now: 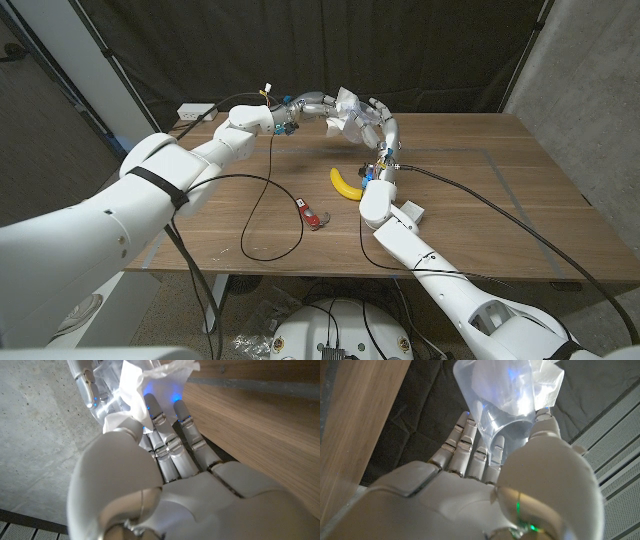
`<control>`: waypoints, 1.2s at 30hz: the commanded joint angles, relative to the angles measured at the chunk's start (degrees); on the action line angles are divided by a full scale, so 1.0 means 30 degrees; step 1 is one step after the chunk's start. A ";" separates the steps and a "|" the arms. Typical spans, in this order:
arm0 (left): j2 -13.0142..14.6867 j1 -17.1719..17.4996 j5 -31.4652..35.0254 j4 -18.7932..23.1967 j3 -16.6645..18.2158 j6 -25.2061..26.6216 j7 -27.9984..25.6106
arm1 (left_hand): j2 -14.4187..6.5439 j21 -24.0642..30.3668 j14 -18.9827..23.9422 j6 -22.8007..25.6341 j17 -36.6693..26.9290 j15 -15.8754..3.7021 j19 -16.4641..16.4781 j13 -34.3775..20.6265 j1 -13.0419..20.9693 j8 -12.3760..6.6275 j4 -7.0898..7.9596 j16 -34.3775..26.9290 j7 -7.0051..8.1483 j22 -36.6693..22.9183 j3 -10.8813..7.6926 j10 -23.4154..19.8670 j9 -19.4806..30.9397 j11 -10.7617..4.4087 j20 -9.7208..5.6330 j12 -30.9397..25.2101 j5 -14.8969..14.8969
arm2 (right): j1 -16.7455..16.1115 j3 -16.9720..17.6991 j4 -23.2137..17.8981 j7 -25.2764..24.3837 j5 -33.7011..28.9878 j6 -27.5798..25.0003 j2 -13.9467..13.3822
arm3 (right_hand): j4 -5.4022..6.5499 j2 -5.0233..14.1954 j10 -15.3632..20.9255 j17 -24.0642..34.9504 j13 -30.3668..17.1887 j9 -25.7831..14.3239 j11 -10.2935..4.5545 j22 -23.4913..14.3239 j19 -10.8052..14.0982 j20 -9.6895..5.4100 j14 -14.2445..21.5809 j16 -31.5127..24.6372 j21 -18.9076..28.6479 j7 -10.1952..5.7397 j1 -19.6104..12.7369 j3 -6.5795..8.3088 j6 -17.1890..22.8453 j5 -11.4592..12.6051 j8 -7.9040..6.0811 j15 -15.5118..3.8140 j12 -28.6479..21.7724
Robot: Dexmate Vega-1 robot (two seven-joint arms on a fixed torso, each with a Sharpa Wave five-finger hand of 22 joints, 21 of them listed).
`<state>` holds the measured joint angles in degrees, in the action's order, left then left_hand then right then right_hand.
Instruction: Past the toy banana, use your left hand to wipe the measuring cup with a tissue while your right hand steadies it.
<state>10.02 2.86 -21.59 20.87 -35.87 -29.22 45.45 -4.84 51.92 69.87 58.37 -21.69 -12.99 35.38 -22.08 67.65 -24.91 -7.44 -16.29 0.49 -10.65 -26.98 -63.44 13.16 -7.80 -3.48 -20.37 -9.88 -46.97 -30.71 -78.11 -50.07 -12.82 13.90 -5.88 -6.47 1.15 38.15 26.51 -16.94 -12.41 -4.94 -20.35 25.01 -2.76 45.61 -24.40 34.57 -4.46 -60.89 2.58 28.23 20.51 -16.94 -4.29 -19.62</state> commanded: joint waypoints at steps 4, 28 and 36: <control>0.0011 0.0053 0.0376 -0.0058 -0.0298 0.0339 -0.0694 | -0.0032 0.0172 0.0064 0.0149 -0.0132 -0.0002 -0.0056 -0.0090 0.0005 -0.0084 -0.0018 0.0035 -0.0184 -0.0052 -0.0219 -0.0789 0.0041 -0.0760 -0.0931 -0.0061 -0.0019 | 0.0393 0.0356 0.0509 -0.1201 -0.0177 0.0420 0.0613 | -0.0011 0.1144 0.0169 0.0160 -0.0076 -0.0028 0.0044 -0.0062 -0.0115 -0.2336 0.0204 -0.0095 0.0255 0.0235 -0.0996 -0.0195 -0.0069 -0.0097 0.0081 -0.3114 0.0048; -0.0911 -0.0280 -0.0665 -0.0170 0.0370 0.0741 0.0025 | 0.0040 0.0353 -0.0004 0.0255 -0.0263 0.0004 -0.0287 -0.0237 -0.0024 -0.0064 -0.0035 0.0143 -0.0121 -0.0018 -0.0317 -0.0825 0.0003 -0.0721 -0.0902 -0.0030 -0.0019 | 0.0299 -0.0605 0.0934 0.0499 -0.0352 -0.1206 0.0491 | 0.0065 0.1257 0.0196 0.0427 -0.0236 -0.0074 0.0082 -0.0073 -0.0270 -0.2409 0.0169 0.0020 0.0708 0.0337 -0.1065 -0.0502 -0.0098 -0.0178 0.0182 -0.3116 0.0150; -0.1063 -0.0207 -0.1316 -0.0157 0.1121 0.0370 0.1018 | 0.0034 0.0415 0.0022 0.0238 -0.0306 -0.0001 -0.0288 -0.0247 -0.0033 -0.0042 -0.0029 0.0143 -0.0102 -0.0009 -0.0347 -0.0834 -0.0008 -0.0751 -0.0913 0.0002 -0.0017 | 0.0432 -0.0811 0.1635 0.0647 -0.0511 -0.1652 0.0657 | 0.0083 0.1280 0.0160 0.0470 -0.0279 -0.0090 0.0099 -0.0073 -0.0354 -0.2429 0.0128 0.0092 0.0815 0.0330 -0.1086 -0.0586 -0.0099 -0.0192 0.0204 -0.3117 0.0194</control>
<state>7.72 2.13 -23.24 20.40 -34.86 -27.27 45.06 -4.84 52.79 69.89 58.38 -22.55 -12.98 34.66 -22.54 67.66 -24.96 -7.34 -15.88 0.50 -10.67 -27.54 -63.44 12.92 -7.79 -3.38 -19.95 -9.85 -46.05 -32.11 -75.20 -49.47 -13.76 11.09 -4.38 -6.24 1.15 38.44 27.47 -17.59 -12.39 -4.61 -20.34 24.17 -2.54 45.59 -23.71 36.66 -3.78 -60.89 1.09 27.52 20.11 -16.70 -4.31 -19.02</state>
